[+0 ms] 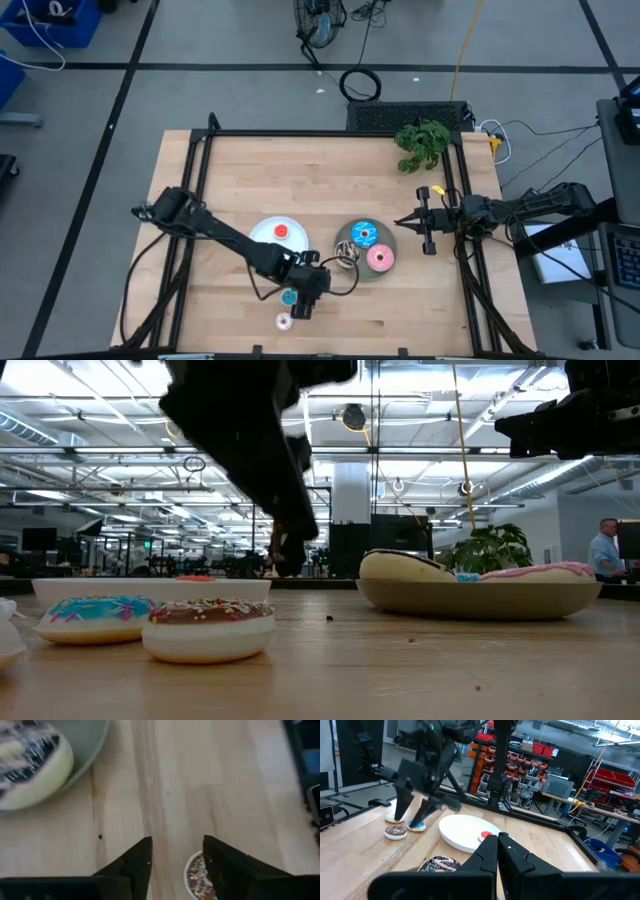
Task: Pick & Place donuts
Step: Put the small brown donut on the white plate
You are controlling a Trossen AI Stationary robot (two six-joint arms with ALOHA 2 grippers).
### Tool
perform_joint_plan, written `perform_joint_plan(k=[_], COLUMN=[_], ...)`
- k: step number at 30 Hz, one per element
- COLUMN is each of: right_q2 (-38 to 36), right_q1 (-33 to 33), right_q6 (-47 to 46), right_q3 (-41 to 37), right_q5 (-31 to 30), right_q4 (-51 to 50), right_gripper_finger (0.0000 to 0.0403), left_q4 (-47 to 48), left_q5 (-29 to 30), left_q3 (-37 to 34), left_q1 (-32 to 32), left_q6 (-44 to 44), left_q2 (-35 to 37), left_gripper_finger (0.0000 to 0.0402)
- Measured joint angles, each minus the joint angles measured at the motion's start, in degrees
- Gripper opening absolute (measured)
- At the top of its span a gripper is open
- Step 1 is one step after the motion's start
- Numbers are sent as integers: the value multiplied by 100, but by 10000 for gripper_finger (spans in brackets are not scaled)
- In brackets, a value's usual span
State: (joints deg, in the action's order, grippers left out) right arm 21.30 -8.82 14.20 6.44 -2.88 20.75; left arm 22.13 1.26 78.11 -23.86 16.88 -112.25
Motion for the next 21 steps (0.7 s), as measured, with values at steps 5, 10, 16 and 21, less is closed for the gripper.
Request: perform_joint_plan(k=[5, 10, 16, 21], right_q2=[0, 0, 0, -2], right_q1=[0, 0, 0, -1], right_q6=[0, 0, 0, 0], right_q3=[0, 0, 0, 0], right_q5=[-2, -2, -2, -2], right_q4=[21, 61, 83, 76], right_gripper_finger=[0, 0, 0, 0], left_q4=[44, 245, 276, 308], left_q5=[-407, -462, -417, -336], left_q3=[0, 0, 2, 0], left_q1=[-71, -147, -223, -293], left_q6=[-16, -24, 140, 71], left_q2=[-280, -303, -353, -473], left_gripper_finger=[201, 202, 202, 202])
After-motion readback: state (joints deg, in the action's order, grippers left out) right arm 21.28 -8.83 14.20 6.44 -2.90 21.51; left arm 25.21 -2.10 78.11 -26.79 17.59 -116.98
